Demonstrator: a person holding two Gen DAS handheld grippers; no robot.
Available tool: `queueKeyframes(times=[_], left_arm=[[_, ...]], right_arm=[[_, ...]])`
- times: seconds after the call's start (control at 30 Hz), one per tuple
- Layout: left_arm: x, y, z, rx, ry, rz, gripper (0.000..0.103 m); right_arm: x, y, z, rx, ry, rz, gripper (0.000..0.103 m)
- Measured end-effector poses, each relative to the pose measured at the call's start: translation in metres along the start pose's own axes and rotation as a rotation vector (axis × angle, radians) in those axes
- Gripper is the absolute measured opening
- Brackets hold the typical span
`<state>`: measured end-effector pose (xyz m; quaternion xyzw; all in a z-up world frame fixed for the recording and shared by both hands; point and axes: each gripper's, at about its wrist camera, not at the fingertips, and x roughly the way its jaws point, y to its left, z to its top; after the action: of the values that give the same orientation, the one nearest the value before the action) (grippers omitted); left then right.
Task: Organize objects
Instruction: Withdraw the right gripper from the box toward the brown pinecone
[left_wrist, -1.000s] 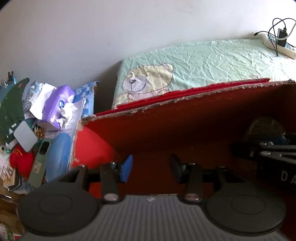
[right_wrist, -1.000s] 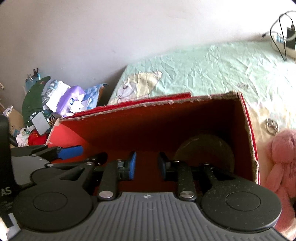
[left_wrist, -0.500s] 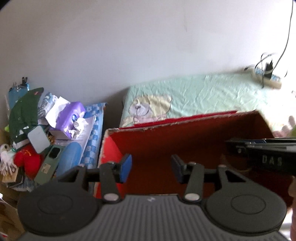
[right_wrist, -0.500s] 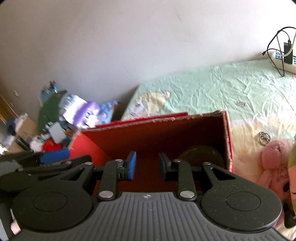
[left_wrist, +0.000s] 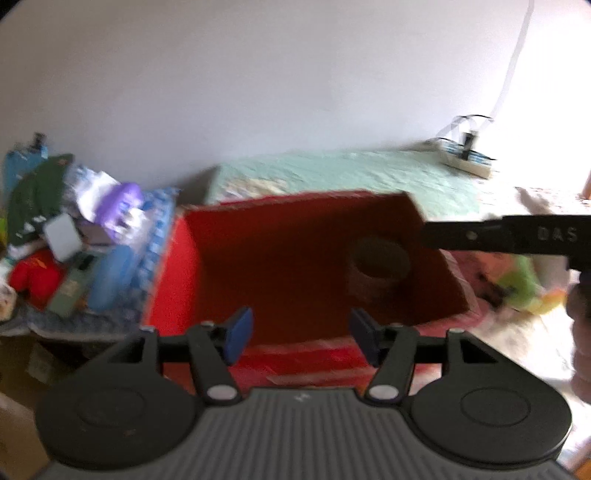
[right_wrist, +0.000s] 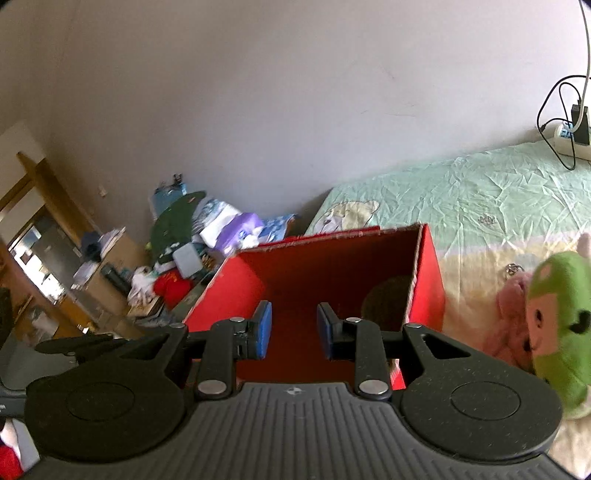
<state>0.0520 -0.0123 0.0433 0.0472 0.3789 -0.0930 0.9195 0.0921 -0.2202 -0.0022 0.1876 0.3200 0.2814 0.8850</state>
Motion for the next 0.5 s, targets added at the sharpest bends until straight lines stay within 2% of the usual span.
queueKeyframes(times=[0.23, 0.4, 0.5], left_arm=[[-0.018, -0.028, -0.042, 0.023, 0.04, -0.098, 0.063], [-0.02, -0.04, -0.069, -0.009, 0.114, -0.214, 0.062], [-0.018, -0.052, -0.083, -0.002, 0.162, -0.246, 0.062]], right_arm=[[-0.024, -0.011, -0.023, 0.003, 0.075, 0.093, 0.029], [-0.022, -0.025, -0.051, 0.029, 0.206, 0.134, 0.03], [-0.016, -0.031, -0.068, 0.048, 0.279, 0.144, 0.031]])
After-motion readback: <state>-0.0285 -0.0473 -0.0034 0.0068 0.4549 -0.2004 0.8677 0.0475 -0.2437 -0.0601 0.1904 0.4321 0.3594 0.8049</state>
